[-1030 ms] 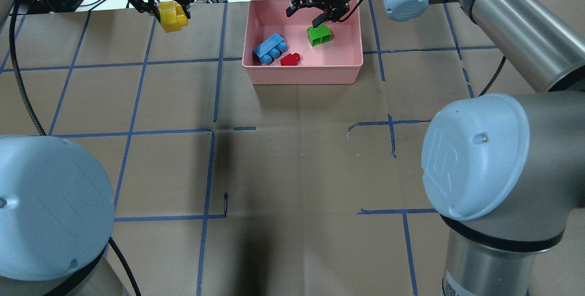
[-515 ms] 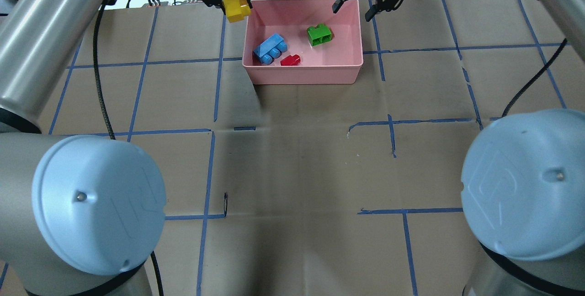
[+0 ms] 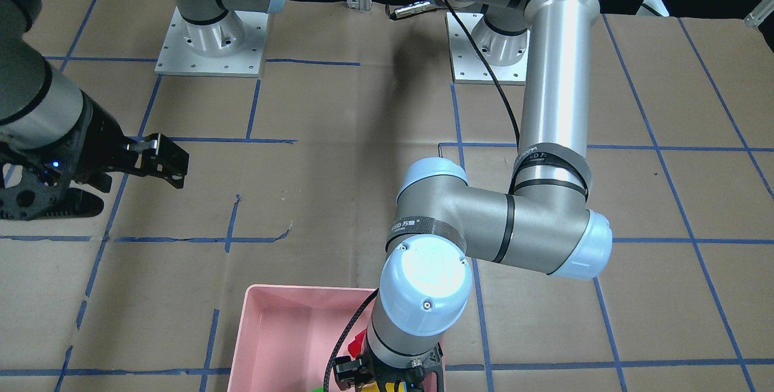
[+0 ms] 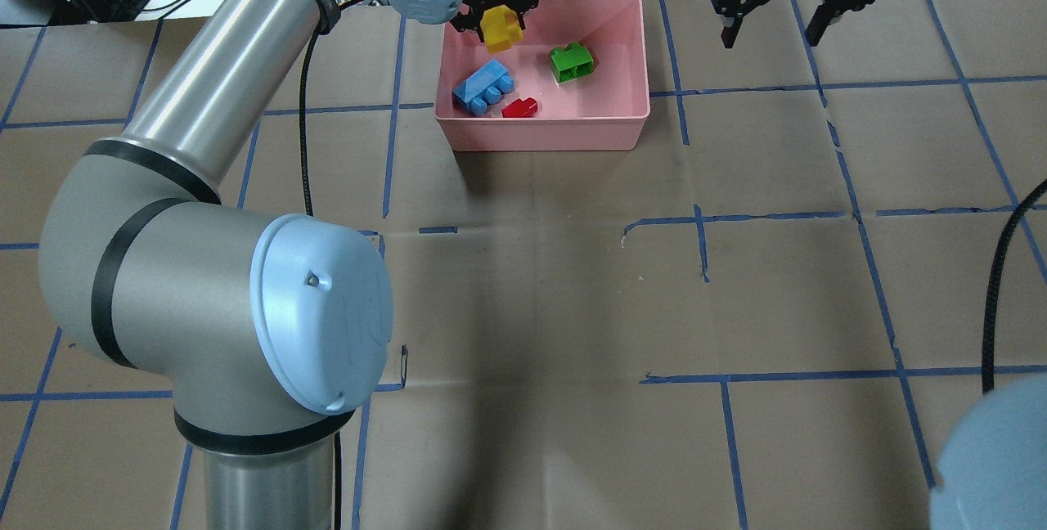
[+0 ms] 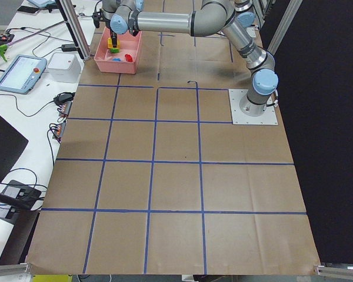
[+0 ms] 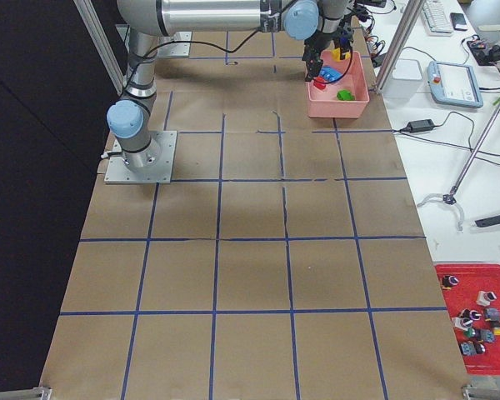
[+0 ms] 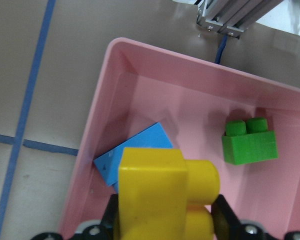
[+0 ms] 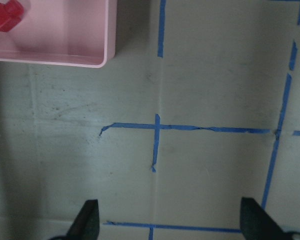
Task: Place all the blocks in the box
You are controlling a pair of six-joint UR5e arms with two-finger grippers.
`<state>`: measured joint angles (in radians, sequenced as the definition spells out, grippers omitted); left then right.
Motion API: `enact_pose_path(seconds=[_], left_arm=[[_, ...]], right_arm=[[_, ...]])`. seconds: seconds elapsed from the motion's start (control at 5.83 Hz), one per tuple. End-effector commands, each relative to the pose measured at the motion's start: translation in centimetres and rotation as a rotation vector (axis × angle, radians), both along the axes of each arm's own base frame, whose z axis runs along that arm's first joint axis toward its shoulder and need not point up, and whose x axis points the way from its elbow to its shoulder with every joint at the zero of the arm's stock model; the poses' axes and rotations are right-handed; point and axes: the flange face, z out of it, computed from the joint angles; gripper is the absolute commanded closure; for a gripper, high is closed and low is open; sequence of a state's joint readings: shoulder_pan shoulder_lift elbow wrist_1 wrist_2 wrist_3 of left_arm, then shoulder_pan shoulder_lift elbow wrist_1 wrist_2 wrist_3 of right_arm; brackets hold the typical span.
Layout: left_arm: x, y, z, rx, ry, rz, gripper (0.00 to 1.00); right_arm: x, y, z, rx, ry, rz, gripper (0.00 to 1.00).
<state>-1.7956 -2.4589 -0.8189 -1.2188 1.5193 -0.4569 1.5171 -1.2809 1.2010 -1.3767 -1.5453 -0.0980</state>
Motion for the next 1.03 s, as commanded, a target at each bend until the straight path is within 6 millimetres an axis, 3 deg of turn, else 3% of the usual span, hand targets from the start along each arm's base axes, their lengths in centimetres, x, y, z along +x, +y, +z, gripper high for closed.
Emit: enact_pose_path(seconds=[0.0, 0.34, 0.51, 0.69, 0.86], left_arm=[[-0.4, 0.4, 0.6, -0.013, 0.006, 0.005, 0.05], [0.0, 2.1, 2.5, 0.037, -0.006, 0.002, 0.00], [0.7, 4.3, 4.9, 0.102, -0.023, -0.004, 0.00], [3.2, 8.0, 9.6, 0.223, -0.052, -0.004, 0.00], [8.7, 10.7, 13.2, 0.315, -0.074, 0.013, 0.00]], right_arm=[[1.2, 6.7, 0.4, -0.002, 0.032, 0.019, 0.00], [3.2, 12.2, 0.5, -0.073, 0.041, 0.057, 0.00], [3.7, 14.7, -1.5, -0.076, 0.043, 0.066, 0.00], [3.6, 15.9, -3.1, -0.090, 0.052, 0.066, 0.00], [3.6, 16.0, -3.1, -0.092, 0.054, 0.070, 0.00]])
